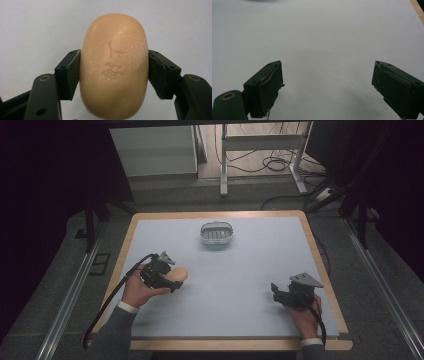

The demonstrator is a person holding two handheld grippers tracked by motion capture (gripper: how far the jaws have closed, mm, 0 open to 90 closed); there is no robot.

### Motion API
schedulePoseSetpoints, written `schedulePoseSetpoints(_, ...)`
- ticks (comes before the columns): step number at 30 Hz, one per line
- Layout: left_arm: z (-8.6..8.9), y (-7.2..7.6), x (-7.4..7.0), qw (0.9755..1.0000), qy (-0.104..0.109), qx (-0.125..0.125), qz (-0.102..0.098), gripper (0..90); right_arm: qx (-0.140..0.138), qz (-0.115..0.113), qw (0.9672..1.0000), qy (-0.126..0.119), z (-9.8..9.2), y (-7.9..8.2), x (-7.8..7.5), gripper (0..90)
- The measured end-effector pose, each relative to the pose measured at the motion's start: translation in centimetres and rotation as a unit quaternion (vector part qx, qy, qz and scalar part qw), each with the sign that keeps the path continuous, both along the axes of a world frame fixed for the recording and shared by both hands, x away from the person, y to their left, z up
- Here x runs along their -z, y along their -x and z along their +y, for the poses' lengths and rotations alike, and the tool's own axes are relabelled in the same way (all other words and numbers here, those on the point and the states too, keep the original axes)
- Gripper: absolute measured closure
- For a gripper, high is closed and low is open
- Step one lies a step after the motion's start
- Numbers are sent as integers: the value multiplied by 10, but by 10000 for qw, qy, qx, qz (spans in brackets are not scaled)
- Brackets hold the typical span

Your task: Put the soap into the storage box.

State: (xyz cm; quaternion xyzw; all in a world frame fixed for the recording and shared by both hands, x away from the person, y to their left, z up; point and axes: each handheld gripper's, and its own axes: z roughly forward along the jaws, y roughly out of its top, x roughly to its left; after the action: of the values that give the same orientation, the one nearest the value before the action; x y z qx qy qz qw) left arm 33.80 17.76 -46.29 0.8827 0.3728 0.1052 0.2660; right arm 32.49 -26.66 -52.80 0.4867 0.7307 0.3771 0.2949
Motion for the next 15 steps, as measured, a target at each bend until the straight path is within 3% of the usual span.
schedulePoseSetpoints(15,-6,-11,-5,9999,65,1,-93,326,15,15,10000,8,0,0,0,99)
